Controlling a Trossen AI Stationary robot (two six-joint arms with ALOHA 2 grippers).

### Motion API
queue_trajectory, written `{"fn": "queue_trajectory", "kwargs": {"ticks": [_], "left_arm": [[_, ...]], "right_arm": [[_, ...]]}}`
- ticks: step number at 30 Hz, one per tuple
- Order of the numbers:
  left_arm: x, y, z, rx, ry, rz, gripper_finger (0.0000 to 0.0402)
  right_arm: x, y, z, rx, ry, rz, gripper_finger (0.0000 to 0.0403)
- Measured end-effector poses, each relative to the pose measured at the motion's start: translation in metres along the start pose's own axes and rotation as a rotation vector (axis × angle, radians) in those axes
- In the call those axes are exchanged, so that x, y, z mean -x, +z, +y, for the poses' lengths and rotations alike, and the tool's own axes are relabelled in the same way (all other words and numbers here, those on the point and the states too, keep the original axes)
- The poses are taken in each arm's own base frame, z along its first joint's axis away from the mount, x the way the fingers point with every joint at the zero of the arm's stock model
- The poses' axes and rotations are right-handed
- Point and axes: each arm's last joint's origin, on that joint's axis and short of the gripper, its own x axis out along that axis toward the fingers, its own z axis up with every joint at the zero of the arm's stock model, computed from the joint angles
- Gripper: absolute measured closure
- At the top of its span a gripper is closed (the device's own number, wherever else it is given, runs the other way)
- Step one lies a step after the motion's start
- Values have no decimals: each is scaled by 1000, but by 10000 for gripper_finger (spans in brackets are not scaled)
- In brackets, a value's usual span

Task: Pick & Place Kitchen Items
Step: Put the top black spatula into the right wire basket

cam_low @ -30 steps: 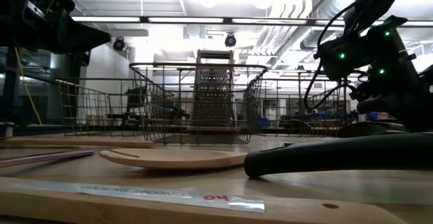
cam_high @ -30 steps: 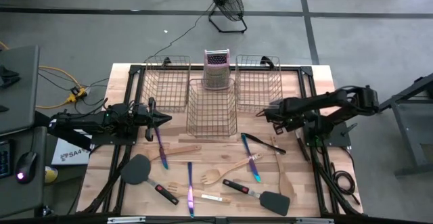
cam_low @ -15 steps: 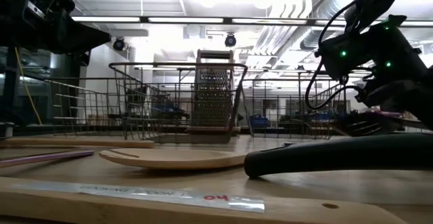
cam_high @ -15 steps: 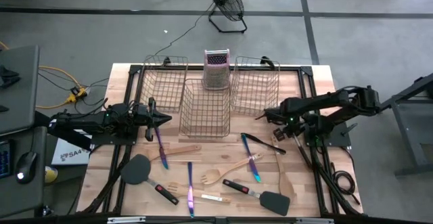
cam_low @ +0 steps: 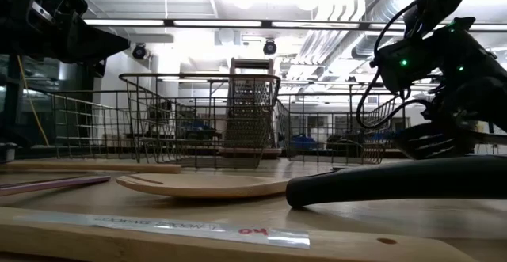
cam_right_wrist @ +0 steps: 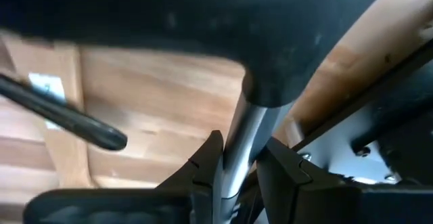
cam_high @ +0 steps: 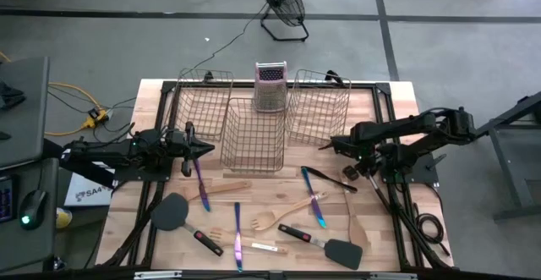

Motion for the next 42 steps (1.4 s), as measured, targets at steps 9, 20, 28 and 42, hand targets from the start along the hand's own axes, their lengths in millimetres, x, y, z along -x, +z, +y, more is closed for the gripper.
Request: {"fn": "queue_trajectory", "kwargs": {"ticks": [9, 20, 28, 42], "left_arm": [[0, 0, 0, 0, 0, 0, 387], [0, 0, 0, 0, 0, 0, 387], [0, 0, 0, 0, 0, 0, 387], [0, 0, 0, 0, 1, 0, 387]], "right_arm": [[-3, -8, 3, 90, 5, 51, 345], [3, -26, 3, 200, 60, 10, 345], [4, -49, 4, 311, 110, -11, 345], [22, -85, 11, 523, 437, -223, 350]]}}
